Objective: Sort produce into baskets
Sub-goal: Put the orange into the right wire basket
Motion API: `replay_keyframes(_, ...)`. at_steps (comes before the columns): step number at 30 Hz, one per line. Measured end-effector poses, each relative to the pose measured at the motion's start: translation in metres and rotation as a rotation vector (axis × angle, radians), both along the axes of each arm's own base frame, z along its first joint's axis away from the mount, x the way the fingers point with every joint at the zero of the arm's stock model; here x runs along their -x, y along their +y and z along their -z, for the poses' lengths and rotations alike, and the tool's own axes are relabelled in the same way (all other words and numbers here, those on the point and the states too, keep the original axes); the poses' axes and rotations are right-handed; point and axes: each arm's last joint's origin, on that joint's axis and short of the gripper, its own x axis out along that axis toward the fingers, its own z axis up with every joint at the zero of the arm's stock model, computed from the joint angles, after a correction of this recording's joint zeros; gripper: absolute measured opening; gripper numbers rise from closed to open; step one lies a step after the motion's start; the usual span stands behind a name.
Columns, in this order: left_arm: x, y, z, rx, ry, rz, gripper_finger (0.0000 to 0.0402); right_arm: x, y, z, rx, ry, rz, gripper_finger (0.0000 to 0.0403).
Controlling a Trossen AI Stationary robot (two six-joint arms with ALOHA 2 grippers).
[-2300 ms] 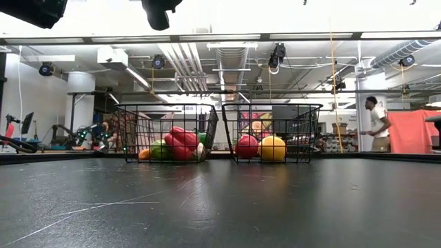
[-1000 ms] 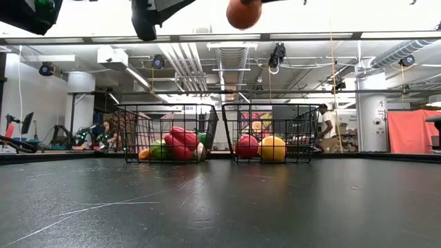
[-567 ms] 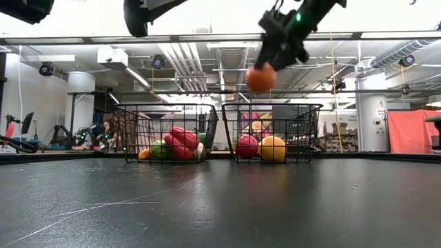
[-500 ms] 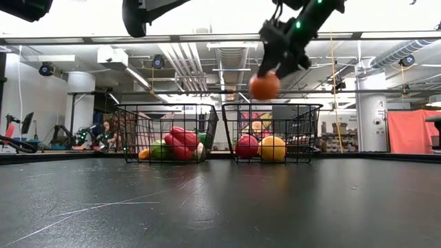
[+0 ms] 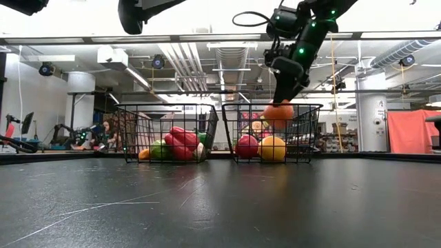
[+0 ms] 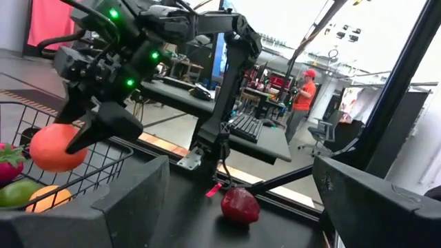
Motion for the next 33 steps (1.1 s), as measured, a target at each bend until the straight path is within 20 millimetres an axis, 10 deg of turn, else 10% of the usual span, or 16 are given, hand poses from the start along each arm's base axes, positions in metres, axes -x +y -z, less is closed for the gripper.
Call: replay_keyframes(33, -0.001, 0.000, 0.005, -0.020, 0.046, 0.000, 0.0340, -0.001, -0.001, 0.022, -0.038, 0.164, -0.173, 0.0334)
